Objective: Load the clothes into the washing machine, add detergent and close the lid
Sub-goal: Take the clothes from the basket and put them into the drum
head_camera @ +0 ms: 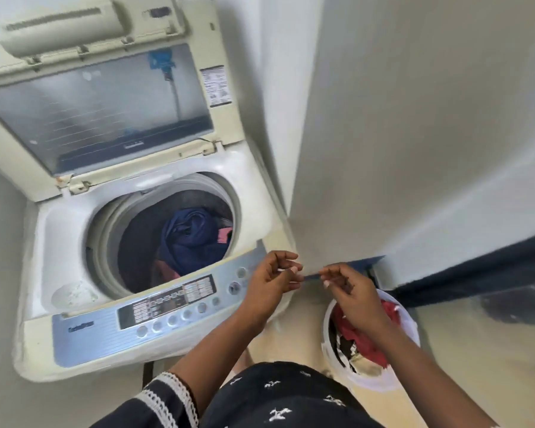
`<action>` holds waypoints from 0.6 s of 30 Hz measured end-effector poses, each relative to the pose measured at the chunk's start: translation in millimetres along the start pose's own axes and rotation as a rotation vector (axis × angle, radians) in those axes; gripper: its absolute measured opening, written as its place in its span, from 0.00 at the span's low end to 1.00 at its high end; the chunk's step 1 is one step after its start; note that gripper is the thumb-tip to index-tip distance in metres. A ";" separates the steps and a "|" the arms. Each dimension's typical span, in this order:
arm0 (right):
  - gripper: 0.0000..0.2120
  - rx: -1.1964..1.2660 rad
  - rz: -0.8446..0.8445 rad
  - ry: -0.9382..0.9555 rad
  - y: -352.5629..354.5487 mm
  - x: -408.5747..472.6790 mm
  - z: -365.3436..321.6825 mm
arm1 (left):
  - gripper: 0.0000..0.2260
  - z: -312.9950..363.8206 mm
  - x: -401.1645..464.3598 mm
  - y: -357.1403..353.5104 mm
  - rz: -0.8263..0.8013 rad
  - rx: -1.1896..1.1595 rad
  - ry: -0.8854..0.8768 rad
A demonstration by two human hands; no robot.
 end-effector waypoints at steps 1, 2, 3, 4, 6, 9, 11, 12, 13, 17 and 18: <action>0.13 -0.020 -0.001 -0.056 13.0 -8.7 21.5 | 0.09 -9.7 -2.4 -13.6 -0.024 0.021 0.047; 0.14 -0.046 -0.003 -0.115 24.5 -18.0 42.9 | 0.09 -20.0 -5.3 -25.3 -0.043 0.040 0.099; 0.15 -0.066 -0.005 -0.173 33.9 -26.9 64.3 | 0.09 -31.1 -8.1 -33.4 -0.058 0.060 0.153; 0.16 -0.075 0.002 -0.226 45.0 -38.1 86.3 | 0.10 -43.8 -11.5 -43.4 -0.075 0.075 0.210; 0.16 -0.049 0.035 -0.318 66.3 -61.0 122.3 | 0.10 -68.3 -16.7 -60.2 -0.092 0.098 0.313; 0.13 0.016 0.091 -0.431 94.4 -93.9 161.1 | 0.10 -98.3 -22.3 -79.6 -0.093 0.152 0.414; 0.11 0.017 0.114 -0.493 111.9 -111.8 185.1 | 0.10 -114.4 -25.3 -93.3 -0.093 0.194 0.463; 0.11 0.011 0.119 -0.519 119.5 -119.3 195.7 | 0.09 -121.6 -26.7 -99.8 -0.093 0.205 0.483; 0.11 0.009 0.126 -0.542 125.6 -124.2 204.9 | 0.09 -127.6 -27.4 -104.9 -0.092 0.213 0.498; 0.11 0.003 0.182 -0.627 150.7 -141.4 238.0 | 0.08 -149.2 -31.9 -134.6 -0.113 0.257 0.549; 0.10 0.012 0.199 -0.645 154.7 -144.3 242.5 | 0.09 -151.8 -34.0 -141.1 -0.132 0.274 0.557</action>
Point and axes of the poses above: each hand's wrist, its own x-axis towards the middle knuckle, its own y-axis out of the back of the hand, z = x × y, the point moved 6 cm from there along x, towards the middle knuckle, and after that the axes turned 7 degrees about -y, right-handed, at the moved point
